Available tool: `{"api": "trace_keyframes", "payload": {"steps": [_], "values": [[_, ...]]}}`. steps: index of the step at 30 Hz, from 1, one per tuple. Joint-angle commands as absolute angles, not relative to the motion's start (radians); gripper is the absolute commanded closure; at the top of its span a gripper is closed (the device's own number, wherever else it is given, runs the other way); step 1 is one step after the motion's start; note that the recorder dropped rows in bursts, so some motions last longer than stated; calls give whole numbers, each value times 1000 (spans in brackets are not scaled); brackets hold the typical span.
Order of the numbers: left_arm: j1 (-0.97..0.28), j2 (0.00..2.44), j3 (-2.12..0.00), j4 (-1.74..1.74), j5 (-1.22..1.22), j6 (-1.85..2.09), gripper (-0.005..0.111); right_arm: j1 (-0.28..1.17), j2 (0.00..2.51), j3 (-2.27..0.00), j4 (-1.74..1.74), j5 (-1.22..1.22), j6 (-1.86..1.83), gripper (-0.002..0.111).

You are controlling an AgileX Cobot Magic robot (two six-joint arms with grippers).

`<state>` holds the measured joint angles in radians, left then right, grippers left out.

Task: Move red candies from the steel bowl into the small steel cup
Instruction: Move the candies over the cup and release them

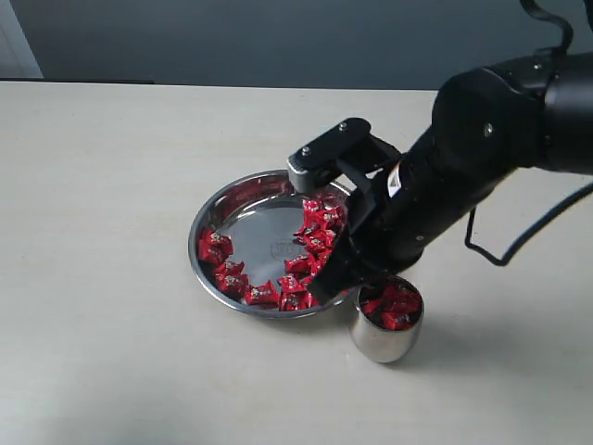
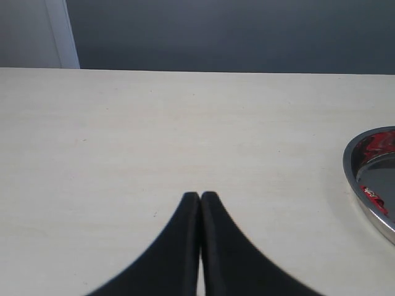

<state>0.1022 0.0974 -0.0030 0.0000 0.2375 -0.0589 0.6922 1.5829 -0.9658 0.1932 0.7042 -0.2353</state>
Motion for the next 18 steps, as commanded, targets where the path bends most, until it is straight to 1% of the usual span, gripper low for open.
{"api": "trace_keyframes", "payload": {"steps": [1,6,8,11,18], "values": [[97,92,0,0,234,-61,106,686,1559,-881,181,661,-206,109],[97,92,0,0,234,-61,106,686,1534,-872,177,648,-204,109],[97,92,0,0,234,-61,106,686,1510,-872,125,654,-158,109],[97,92,0,0,234,-61,106,686,1492,-872,-53,706,6,109],[97,92,0,0,234,-61,106,686,1492,-872,-58,697,22,109]]}}
